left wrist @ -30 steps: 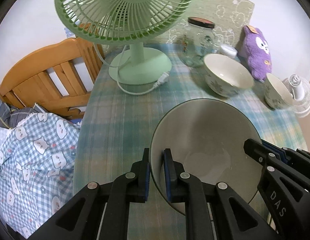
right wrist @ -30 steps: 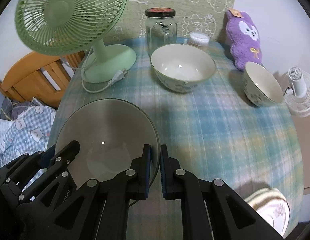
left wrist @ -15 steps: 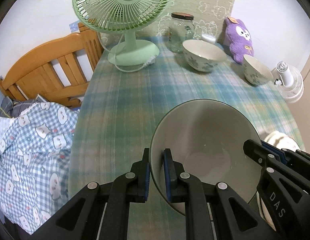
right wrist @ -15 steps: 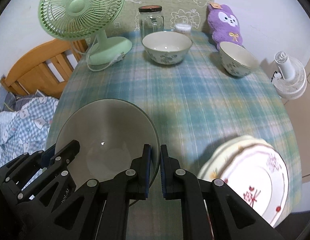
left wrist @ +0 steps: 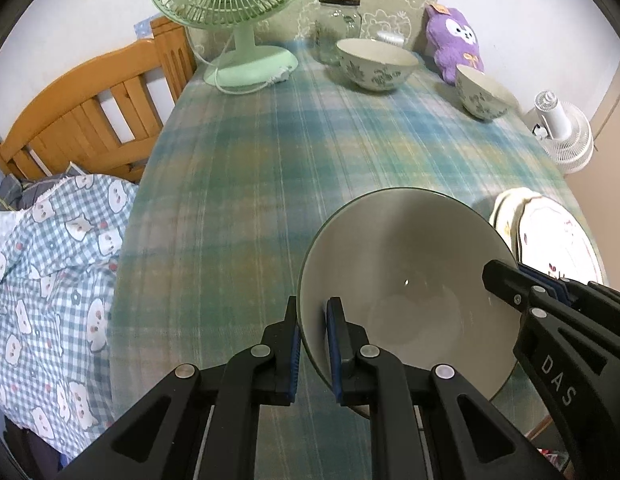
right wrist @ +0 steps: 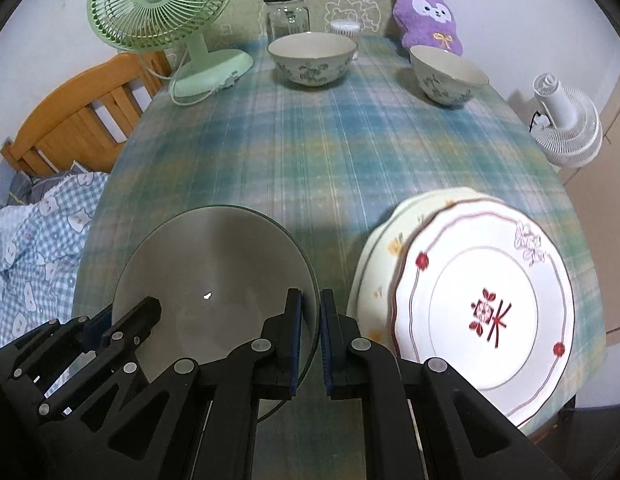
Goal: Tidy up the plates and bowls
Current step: 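Lift and carry the large bowl beside the plate stack with both grippers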
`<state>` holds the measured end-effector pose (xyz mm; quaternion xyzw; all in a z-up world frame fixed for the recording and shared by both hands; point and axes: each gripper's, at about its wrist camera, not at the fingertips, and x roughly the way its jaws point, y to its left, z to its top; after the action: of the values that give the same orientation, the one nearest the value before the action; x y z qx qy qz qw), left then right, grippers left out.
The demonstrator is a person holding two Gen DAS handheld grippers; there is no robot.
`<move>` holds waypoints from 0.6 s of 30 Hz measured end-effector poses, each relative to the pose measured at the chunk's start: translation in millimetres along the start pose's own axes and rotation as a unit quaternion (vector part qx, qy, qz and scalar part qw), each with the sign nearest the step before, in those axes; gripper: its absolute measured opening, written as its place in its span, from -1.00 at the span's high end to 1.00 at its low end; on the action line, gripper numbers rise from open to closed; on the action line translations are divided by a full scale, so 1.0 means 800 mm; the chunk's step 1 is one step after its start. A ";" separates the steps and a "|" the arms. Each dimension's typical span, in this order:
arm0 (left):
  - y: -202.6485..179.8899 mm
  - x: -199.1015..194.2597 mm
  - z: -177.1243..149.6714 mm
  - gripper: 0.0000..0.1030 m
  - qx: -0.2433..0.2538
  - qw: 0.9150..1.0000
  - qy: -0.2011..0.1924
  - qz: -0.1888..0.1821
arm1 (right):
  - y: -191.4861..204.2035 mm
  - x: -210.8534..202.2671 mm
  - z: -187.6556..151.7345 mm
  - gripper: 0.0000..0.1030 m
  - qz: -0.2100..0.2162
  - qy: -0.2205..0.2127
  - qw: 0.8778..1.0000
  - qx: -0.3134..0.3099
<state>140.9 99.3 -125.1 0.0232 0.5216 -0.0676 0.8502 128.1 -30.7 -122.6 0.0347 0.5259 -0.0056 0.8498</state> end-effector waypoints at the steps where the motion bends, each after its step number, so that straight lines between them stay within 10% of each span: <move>1: 0.000 0.000 -0.003 0.83 0.001 1.000 0.003 -0.001 | -0.001 0.001 -0.002 0.78 0.000 0.002 1.000 0.001; 8: -0.003 0.000 -0.006 0.81 0.009 1.000 -0.001 0.001 | -0.002 0.003 -0.008 0.77 0.002 -0.002 1.000 0.006; 15: -0.006 -0.008 0.000 -0.27 0.009 1.000 -0.013 0.000 | -0.007 0.006 -0.005 0.75 0.006 0.016 1.000 0.006; 18: -0.004 -0.011 0.005 -0.32 0.004 1.000 -0.015 0.008 | -0.006 0.006 -0.003 0.68 0.012 0.025 1.000 -0.002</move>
<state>140.4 96.6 -115.7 0.0296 0.5082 -0.0631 0.8584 128.0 -35.1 -128.0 0.0397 0.5463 0.0062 0.8366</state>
